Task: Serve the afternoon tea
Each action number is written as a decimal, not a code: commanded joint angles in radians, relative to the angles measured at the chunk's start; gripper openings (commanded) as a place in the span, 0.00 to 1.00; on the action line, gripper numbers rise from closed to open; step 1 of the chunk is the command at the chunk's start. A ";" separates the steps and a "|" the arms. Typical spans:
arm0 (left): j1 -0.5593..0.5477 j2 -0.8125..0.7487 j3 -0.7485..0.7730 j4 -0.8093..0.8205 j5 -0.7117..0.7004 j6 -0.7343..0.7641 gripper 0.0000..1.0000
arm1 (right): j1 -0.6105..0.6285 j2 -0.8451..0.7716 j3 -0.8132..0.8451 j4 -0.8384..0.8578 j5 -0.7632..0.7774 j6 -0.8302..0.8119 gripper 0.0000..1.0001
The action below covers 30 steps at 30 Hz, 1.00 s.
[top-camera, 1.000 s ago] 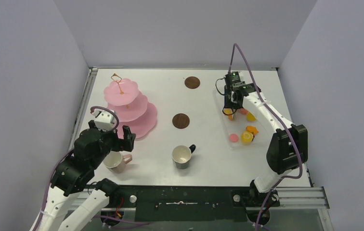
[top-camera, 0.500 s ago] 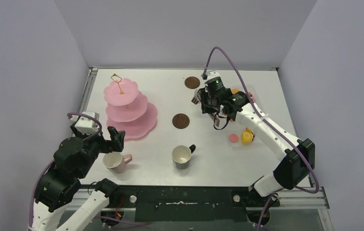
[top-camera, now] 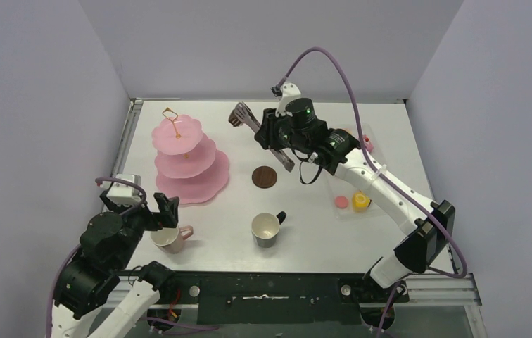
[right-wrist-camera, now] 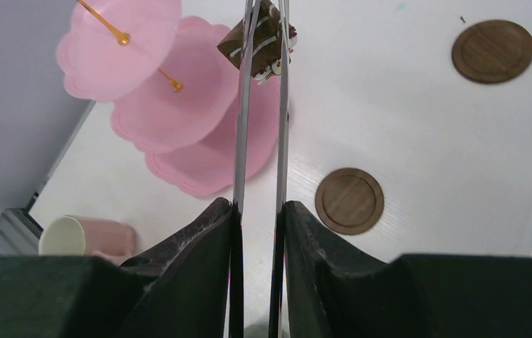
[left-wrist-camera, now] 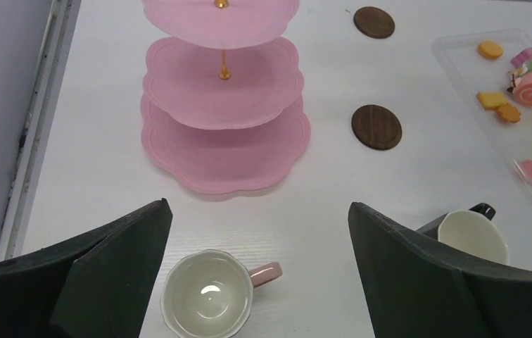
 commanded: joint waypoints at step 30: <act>0.006 -0.089 -0.160 0.136 0.001 0.053 0.97 | 0.119 0.427 0.411 0.311 -0.146 0.105 0.32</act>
